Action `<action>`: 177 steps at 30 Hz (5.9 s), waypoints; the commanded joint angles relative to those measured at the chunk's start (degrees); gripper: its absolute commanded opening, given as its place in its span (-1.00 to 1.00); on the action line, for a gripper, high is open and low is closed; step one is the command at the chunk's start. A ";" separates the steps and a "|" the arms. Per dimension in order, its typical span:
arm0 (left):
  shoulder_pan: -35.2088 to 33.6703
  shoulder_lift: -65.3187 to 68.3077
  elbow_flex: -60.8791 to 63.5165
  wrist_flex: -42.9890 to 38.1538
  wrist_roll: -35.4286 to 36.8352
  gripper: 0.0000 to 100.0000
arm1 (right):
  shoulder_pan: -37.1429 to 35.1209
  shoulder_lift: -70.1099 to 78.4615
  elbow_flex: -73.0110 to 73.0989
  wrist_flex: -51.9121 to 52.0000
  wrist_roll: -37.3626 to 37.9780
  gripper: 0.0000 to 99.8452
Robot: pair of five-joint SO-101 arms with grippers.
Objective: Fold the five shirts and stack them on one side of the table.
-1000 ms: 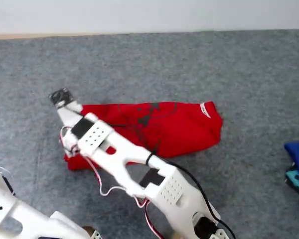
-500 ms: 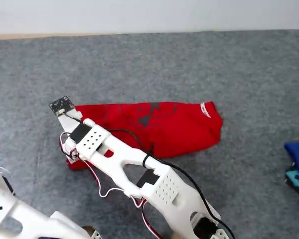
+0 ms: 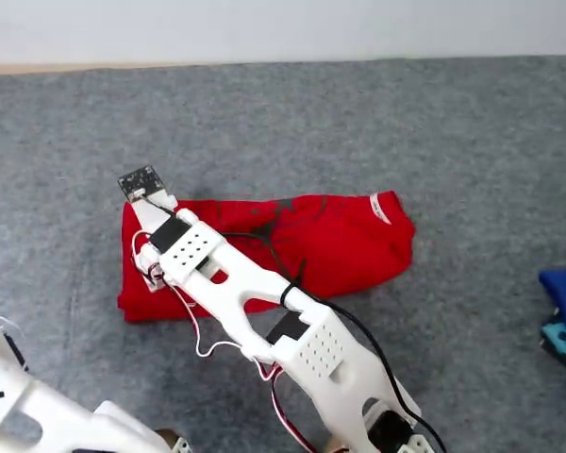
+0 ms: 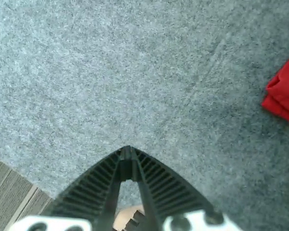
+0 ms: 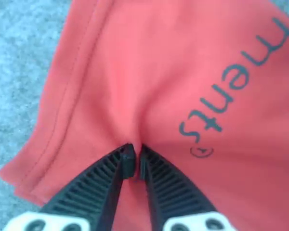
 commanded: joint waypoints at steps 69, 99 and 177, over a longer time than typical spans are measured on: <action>53.89 31.21 -10.77 -8.79 8.35 -0.99 | 44.44 -28.44 -49.67 34.59 13.71 -0.98; 57.41 58.46 -22.64 -8.35 2.20 -0.71 | 66.95 -32.92 -49.67 34.59 18.02 -0.98; 46.86 56.18 -30.29 -18.73 6.33 -0.77 | 63.43 -32.84 -49.76 34.59 21.45 -0.98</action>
